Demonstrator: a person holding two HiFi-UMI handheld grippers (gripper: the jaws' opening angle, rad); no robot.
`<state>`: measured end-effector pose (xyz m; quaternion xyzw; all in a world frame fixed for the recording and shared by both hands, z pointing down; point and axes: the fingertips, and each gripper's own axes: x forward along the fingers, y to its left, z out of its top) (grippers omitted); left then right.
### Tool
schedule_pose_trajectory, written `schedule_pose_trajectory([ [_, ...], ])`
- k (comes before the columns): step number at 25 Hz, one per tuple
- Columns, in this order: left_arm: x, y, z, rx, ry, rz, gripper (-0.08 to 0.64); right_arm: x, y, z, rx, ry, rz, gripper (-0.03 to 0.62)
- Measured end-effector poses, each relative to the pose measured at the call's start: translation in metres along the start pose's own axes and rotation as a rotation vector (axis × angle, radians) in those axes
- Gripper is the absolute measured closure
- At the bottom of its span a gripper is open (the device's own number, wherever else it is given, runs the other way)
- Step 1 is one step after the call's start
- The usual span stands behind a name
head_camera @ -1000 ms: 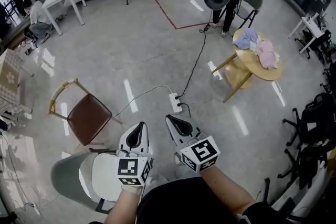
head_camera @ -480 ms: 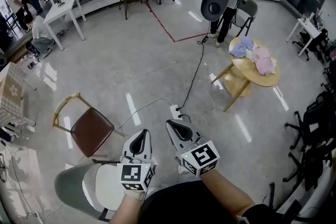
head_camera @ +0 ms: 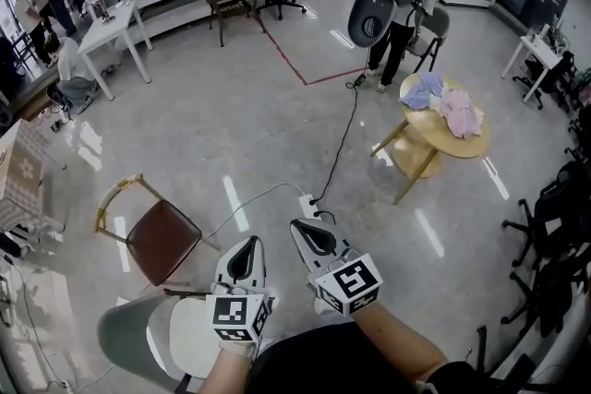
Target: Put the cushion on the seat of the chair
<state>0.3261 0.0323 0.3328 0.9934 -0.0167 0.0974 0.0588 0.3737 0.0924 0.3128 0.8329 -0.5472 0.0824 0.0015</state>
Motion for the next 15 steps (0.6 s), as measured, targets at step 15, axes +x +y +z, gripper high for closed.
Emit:
schedule_pose_trajectory([
  [15, -0.0028, -0.0078, -0.0014, 0.005, -0.007, 0.013, 0.548, -0.0085, -0.0094, 0.0012, 0.001, -0.012, -0.009, 0.585],
])
